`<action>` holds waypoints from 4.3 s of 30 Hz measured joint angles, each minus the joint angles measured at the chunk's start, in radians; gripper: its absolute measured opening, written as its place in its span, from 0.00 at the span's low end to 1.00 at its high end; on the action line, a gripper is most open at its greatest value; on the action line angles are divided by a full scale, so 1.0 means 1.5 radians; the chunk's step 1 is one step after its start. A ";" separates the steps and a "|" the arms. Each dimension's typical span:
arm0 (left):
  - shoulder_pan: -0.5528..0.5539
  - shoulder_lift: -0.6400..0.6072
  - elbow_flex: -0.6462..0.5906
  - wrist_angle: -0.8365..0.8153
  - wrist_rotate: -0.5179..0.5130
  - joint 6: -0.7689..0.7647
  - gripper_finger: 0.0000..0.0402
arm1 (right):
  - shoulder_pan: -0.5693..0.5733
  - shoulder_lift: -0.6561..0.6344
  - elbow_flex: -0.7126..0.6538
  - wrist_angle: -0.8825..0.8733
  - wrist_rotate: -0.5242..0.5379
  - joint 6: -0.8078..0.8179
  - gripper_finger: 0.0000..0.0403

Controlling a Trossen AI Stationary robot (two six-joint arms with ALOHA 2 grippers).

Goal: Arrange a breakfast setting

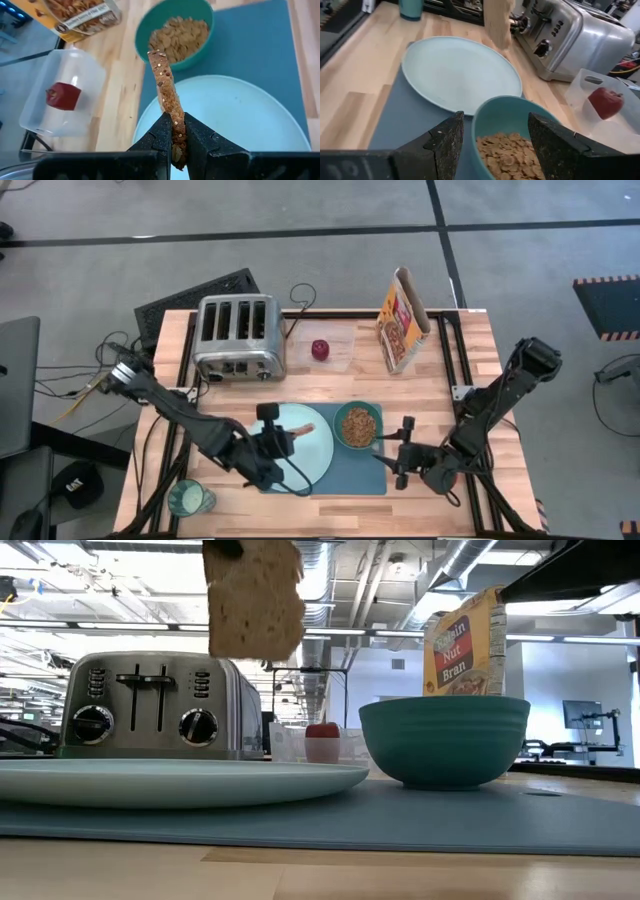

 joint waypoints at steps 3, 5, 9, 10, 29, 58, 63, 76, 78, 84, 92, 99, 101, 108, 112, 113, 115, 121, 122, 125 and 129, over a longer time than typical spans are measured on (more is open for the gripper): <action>0.000 0.028 0.000 -0.001 0.000 -0.001 0.04 | 0.009 0.000 0.000 0.004 0.000 0.001 0.62; 0.000 0.045 0.000 -0.001 0.000 -0.001 0.04 | 0.012 0.000 0.000 0.004 0.000 0.005 0.62; 0.000 0.080 0.000 -0.004 0.001 -0.007 0.04 | 0.020 0.000 0.000 0.013 0.001 0.006 0.62; 0.000 0.089 0.000 -0.007 0.003 -0.012 0.04 | 0.022 0.000 0.000 0.014 0.001 0.006 0.62; -0.006 0.139 -0.021 -0.021 0.012 -0.077 0.04 | 0.022 0.000 0.000 0.017 0.002 0.007 0.62; -0.005 0.139 -0.085 0.088 0.141 -0.219 0.61 | 0.013 0.000 0.000 0.018 -0.008 0.018 0.62; -0.028 0.139 -0.085 0.173 0.111 -0.156 0.65 | 0.009 0.000 0.000 0.020 -0.010 0.028 0.62; -0.066 0.138 -0.186 0.479 -0.008 -0.056 0.65 | -0.052 0.000 -0.001 0.089 -0.022 0.002 0.62; -0.065 0.138 -0.231 0.575 0.009 -0.024 0.65 | -0.076 0.000 -0.001 0.118 -0.048 -0.024 0.62; -0.054 0.137 -0.334 0.752 0.025 0.022 0.65 | -0.147 0.000 0.012 0.179 -0.097 -0.110 0.62; -0.046 0.130 -0.373 0.783 0.027 0.035 0.65 | -0.242 0.076 0.140 0.120 -0.115 -0.225 0.62; -0.046 0.044 -0.381 0.710 0.023 0.043 0.65 | -0.361 0.129 0.263 -0.051 -0.114 -0.224 0.62; -0.049 0.011 -0.400 0.701 0.022 0.040 0.65 | -0.395 0.142 0.288 -0.061 -0.114 -0.227 0.62; -0.068 -0.145 -0.530 0.718 -0.017 -0.034 0.65 | -0.490 0.164 0.318 -0.073 -0.116 -0.225 0.62; -0.071 -0.213 -0.599 0.768 -0.017 -0.075 0.65 | -0.523 0.164 0.320 -0.071 -0.127 -0.222 0.62; -0.071 -0.224 -0.610 0.777 -0.017 -0.078 0.65 | -0.530 0.164 0.320 -0.072 -0.137 -0.222 0.62; -0.071 -0.240 -0.625 0.790 -0.017 -0.077 0.65 | -0.543 0.164 0.320 -0.071 -0.171 -0.222 0.62; -0.071 -0.253 -0.630 0.787 -0.016 -0.070 0.65 | -0.592 0.164 0.320 -0.071 -0.305 -0.167 0.62; -0.071 -0.253 -0.630 0.787 -0.011 -0.070 0.65 | -0.603 0.164 0.320 -0.070 -0.323 -0.156 0.63; -0.071 -0.253 -0.630 0.786 0.021 -0.071 0.65 | -0.630 0.164 0.320 -0.071 -0.352 -0.126 0.67; -0.070 -0.253 -0.629 0.785 0.024 -0.043 0.65 | -0.652 0.164 0.320 -0.071 -0.360 -0.095 0.75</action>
